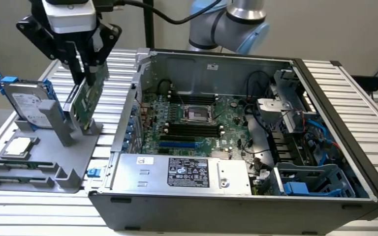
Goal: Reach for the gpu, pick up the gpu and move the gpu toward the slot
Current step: 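Pick up the gpu and move the gpu toward the slot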
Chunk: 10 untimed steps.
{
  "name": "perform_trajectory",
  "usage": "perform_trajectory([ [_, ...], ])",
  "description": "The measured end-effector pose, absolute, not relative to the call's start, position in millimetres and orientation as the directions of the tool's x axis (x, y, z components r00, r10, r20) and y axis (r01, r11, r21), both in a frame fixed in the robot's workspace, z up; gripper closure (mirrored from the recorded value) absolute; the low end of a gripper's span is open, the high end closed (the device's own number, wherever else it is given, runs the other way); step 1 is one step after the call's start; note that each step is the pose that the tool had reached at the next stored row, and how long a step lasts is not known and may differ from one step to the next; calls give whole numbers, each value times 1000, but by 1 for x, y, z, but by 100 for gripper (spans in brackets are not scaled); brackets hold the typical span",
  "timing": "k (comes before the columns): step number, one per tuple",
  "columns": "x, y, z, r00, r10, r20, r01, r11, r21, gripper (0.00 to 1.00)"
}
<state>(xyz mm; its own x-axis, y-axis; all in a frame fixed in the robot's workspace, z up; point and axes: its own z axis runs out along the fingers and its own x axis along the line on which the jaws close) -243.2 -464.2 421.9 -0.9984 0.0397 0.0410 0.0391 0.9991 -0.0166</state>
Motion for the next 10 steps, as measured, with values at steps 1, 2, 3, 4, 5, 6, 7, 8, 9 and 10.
perform_trajectory([
  [1, -239, -464, 426, -998, 40, 42, 39, 999, -16, 74],
  [2, -234, -464, 430, -998, 40, 44, 39, 999, -15, 74],
  [3, -230, -464, 432, -998, 40, 44, 39, 999, -14, 74],
  [4, -225, -464, 434, -998, 40, 45, 39, 999, -13, 74],
  [5, -220, -464, 435, -998, 39, 45, 39, 999, -10, 74],
  [6, -216, -464, 436, -998, 39, 46, 39, 999, -8, 74],
  [7, -211, -464, 436, -998, 39, 46, 39, 999, -5, 74],
  [8, -207, -464, 437, -998, 39, 46, 39, 999, -3, 74],
  [9, -202, -464, 437, -998, 39, 46, 39, 999, 0, 74],
  [10, -198, -464, 437, -998, 39, 46, 39, 999, 2, 74],
])
